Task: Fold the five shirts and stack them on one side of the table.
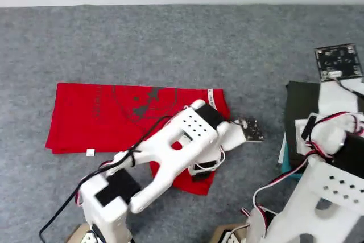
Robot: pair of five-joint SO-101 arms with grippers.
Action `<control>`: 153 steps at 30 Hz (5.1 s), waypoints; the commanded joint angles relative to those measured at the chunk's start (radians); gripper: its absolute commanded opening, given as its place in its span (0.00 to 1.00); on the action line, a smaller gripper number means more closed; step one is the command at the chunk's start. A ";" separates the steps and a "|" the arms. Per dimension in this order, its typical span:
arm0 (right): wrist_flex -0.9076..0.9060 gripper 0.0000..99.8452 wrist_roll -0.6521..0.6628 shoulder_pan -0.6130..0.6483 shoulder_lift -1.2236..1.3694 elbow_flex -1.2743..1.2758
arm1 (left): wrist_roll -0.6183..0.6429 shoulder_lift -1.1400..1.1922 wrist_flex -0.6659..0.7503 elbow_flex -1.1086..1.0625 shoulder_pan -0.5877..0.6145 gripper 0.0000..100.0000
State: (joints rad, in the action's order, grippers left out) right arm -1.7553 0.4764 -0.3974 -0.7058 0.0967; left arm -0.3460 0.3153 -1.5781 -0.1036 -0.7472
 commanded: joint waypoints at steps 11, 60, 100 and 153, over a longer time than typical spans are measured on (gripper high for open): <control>-0.041 0.01 -0.008 -0.015 -0.018 -0.046 | 0.002 0.025 0.172 -0.171 0.000 0.16; -0.039 0.01 -0.009 -0.012 -0.016 -0.046 | -0.012 -0.069 0.416 -0.016 0.336 0.15; -0.039 0.01 -0.008 -0.010 -0.022 0.002 | -0.149 0.158 -0.173 0.516 0.413 0.01; -0.039 0.01 -0.008 -0.010 -0.025 0.002 | -0.319 0.334 -0.015 0.516 0.678 0.01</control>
State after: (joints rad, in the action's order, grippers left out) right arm -1.7568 0.4764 -0.4020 -0.7073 0.1074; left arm -0.6498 0.6651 -1.5489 0.3399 -0.0767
